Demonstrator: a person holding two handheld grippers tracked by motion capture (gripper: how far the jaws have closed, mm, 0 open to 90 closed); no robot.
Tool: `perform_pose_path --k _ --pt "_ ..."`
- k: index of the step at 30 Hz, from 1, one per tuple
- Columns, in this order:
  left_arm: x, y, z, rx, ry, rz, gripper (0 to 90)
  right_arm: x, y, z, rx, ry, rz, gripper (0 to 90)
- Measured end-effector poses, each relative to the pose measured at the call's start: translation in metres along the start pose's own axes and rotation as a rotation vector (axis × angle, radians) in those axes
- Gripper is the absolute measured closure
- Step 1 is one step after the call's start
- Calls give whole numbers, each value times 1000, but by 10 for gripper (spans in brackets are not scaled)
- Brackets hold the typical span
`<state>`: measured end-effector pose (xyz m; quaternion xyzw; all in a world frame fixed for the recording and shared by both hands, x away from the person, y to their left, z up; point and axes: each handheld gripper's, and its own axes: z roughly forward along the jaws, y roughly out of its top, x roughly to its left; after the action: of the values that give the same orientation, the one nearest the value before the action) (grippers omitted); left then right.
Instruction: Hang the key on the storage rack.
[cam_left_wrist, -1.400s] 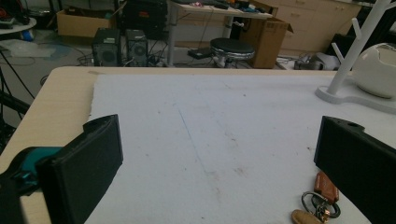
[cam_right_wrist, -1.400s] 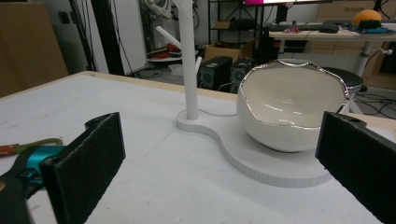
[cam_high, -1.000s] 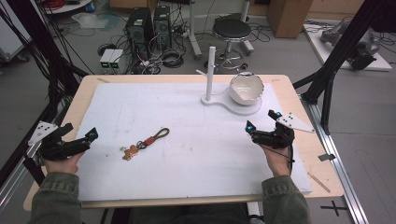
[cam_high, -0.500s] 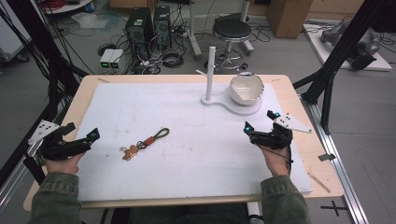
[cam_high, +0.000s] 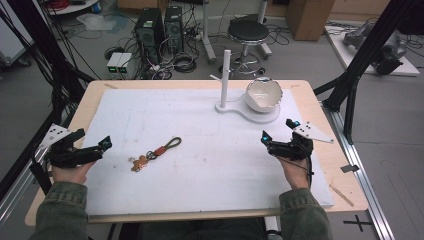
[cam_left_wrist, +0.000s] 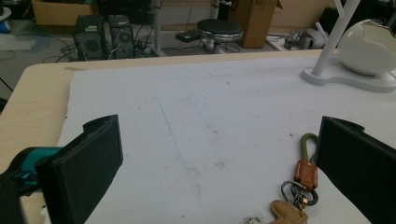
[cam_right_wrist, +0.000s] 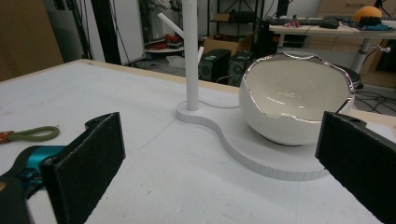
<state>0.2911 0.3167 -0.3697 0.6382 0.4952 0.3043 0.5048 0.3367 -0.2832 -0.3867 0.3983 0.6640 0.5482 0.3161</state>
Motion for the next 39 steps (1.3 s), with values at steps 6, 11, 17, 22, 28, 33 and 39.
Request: perform_pose_path --k 6,11,17,22,28,33,39 --pt "-11 7 7 23 -27 40 17 -1 -1 -1 -1 5 8 4" --pt "-22 15 17 50 -51 82 17 0 -1 -1 -2 7 5 4" --pt "-29 19 24 76 -66 111 17 0 -1 -1 -1 10 12 4" --pt "-37 22 32 95 -92 127 17 0 -1 -1 1 10 10 5" --pt "-47 22 44 141 -129 163 17 0 -1 -1 0 14 8 5" --pt "-51 23 50 166 -145 178 17 0 -1 -1 5 16 15 5" --pt "-59 23 60 210 -174 206 17 0 -2 -1 5 20 7 4"
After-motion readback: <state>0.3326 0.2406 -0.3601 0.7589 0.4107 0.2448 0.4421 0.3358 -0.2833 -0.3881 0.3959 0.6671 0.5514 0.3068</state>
